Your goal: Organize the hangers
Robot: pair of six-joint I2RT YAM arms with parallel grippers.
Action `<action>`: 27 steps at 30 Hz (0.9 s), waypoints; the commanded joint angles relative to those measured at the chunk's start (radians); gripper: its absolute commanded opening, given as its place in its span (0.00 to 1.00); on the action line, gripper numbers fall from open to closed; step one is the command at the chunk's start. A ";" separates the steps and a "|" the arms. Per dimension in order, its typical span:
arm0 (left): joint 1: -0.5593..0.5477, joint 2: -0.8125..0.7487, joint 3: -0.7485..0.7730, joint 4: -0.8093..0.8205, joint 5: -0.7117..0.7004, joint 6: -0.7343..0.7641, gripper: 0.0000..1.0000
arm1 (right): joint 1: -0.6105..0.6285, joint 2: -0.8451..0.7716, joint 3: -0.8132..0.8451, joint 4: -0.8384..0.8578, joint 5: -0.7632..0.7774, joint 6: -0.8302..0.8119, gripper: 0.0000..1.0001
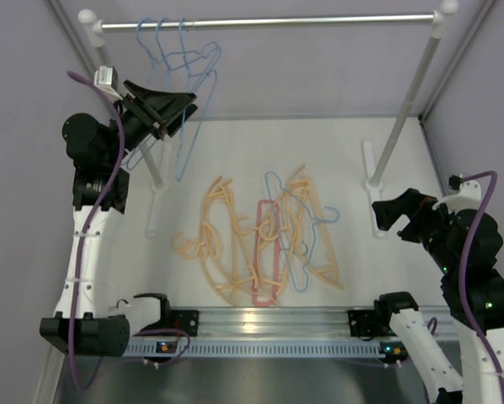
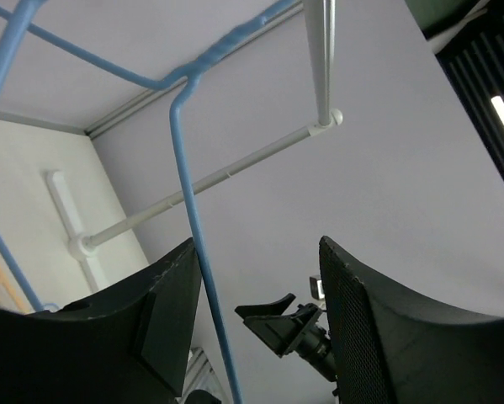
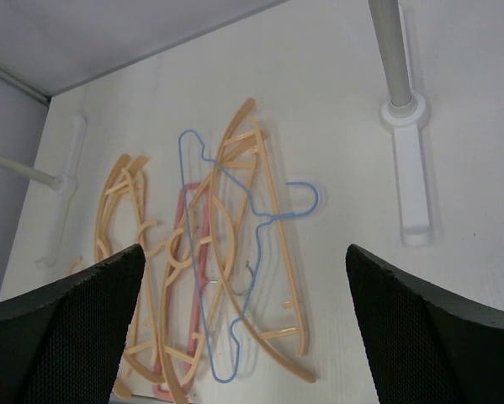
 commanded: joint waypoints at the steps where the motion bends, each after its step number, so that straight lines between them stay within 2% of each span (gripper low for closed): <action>1: 0.008 -0.072 0.075 -0.243 -0.043 0.223 0.62 | -0.008 -0.007 -0.010 0.030 0.008 -0.012 0.99; 4: 0.008 -0.109 0.079 -0.322 -0.062 0.327 0.62 | -0.008 -0.007 -0.013 0.033 0.005 -0.010 1.00; 10: 0.008 -0.161 0.100 -0.420 -0.062 0.436 0.63 | -0.008 -0.008 -0.021 0.036 0.005 -0.013 0.99; 13: 0.008 -0.190 0.145 -0.521 -0.111 0.554 0.64 | -0.008 -0.011 -0.029 0.039 0.006 -0.012 0.99; 18: 0.008 -0.224 0.211 -0.672 -0.209 0.662 0.64 | -0.010 -0.021 -0.047 0.047 0.001 -0.009 1.00; 23: 0.008 -0.247 0.265 -0.742 -0.277 0.783 0.65 | -0.010 -0.024 -0.066 0.053 -0.003 -0.009 0.99; 27: 0.008 -0.250 0.302 -0.824 -0.404 0.875 0.63 | -0.010 -0.024 -0.076 0.061 -0.005 -0.006 0.99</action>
